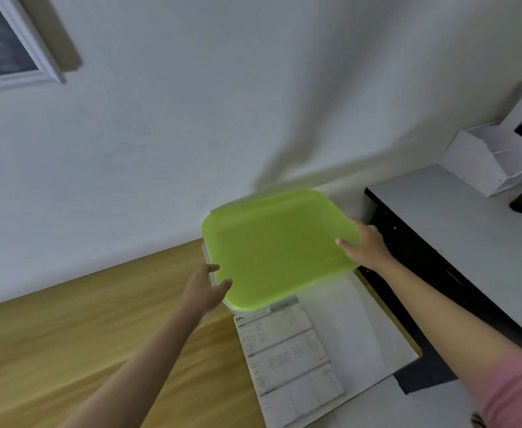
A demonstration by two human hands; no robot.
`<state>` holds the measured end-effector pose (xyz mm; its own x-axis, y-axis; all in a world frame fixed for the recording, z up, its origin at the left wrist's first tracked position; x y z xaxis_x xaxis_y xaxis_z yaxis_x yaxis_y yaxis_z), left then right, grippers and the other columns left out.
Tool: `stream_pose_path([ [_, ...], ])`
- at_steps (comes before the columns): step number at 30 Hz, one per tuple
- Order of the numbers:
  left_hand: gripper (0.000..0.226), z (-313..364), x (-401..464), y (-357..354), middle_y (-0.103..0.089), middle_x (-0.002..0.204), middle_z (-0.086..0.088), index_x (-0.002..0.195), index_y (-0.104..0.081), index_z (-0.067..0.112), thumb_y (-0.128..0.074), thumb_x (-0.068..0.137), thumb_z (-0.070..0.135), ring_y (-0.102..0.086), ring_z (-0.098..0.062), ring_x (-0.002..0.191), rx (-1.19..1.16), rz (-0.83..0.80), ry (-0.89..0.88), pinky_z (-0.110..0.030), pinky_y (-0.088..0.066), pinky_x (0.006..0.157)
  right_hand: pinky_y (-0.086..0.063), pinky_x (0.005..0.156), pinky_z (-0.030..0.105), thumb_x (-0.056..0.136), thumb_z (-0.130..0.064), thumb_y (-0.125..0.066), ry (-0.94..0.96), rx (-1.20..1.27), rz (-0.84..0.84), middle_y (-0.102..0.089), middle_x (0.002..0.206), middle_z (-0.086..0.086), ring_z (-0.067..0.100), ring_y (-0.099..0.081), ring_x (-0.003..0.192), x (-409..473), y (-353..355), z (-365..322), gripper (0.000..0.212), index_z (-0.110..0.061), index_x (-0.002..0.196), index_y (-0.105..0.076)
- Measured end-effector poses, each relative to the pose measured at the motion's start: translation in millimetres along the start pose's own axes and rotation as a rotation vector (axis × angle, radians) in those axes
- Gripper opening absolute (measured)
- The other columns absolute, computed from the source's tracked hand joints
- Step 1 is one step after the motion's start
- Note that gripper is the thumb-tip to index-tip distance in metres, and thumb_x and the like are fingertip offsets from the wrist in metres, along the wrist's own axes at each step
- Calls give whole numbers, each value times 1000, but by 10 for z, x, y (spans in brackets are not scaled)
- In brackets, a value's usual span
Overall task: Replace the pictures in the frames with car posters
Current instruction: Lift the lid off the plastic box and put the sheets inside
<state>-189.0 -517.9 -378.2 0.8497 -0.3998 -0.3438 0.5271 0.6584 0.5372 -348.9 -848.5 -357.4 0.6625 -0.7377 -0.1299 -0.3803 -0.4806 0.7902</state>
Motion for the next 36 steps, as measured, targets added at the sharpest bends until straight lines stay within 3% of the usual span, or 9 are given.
stream_pose_path([
  [5,54,8,3,-74,-42,142,-15,131,-47,15,-69,82,23,-42,-29,130,13,-11,6,-40,-39,103,-30,108,42,85,-37,-65,-40,10,-64,-33,142,21,40,-31,132,76,-78,76,66,-21,142,-36],
  [16,59,-59,8,-139,-49,135,-15,132,-49,17,-73,78,22,-46,-25,126,-64,46,21,-39,-43,100,-31,106,38,82,-35,-69,-48,73,-36,-30,134,20,37,-28,129,107,-106,134,68,-20,140,-38],
  [21,56,-79,-19,-131,-50,132,-12,129,-51,19,-73,77,20,-48,-21,117,-161,75,-17,-33,-42,91,-31,104,36,83,-34,-69,-37,62,-2,-30,132,20,36,-27,128,42,-48,66,67,-19,140,-39],
  [24,53,-76,-63,-84,-47,134,-9,124,-53,25,-74,76,18,-47,-22,118,-209,85,-61,-38,-43,99,-30,105,35,82,-32,-70,-8,64,35,-30,132,20,36,-27,127,-25,10,-26,68,-19,141,-38],
  [28,54,-96,-159,105,-38,141,-7,123,-54,28,-75,74,16,-40,-27,129,-228,116,-128,-46,-35,109,-30,104,34,81,-33,-70,14,65,82,-30,132,20,35,-27,127,-212,88,-247,69,-18,141,-38],
  [33,55,-338,-387,613,-38,140,-5,115,-52,38,-77,72,15,-41,-27,127,-226,167,-191,-44,-36,107,-29,102,30,77,-42,-72,47,56,135,-36,127,22,34,-33,123,-653,-90,-677,75,-18,140,-40],
  [36,56,-689,-539,997,-38,141,-7,114,-53,39,-79,71,14,-40,-26,128,-187,196,-176,-44,-35,108,-30,100,29,78,-37,-73,64,76,112,-38,126,23,33,-33,125,-962,-402,-1002,75,-17,141,-39],
])
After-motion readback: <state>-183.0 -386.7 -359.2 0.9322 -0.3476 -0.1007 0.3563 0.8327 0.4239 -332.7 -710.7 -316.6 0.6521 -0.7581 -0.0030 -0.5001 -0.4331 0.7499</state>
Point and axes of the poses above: each hand's wrist, its own x-axis towards the middle knuckle, its own y-axis out of the back of the hand, z = x × y, the point moved 7 cm from there along x, towards the middle knuckle
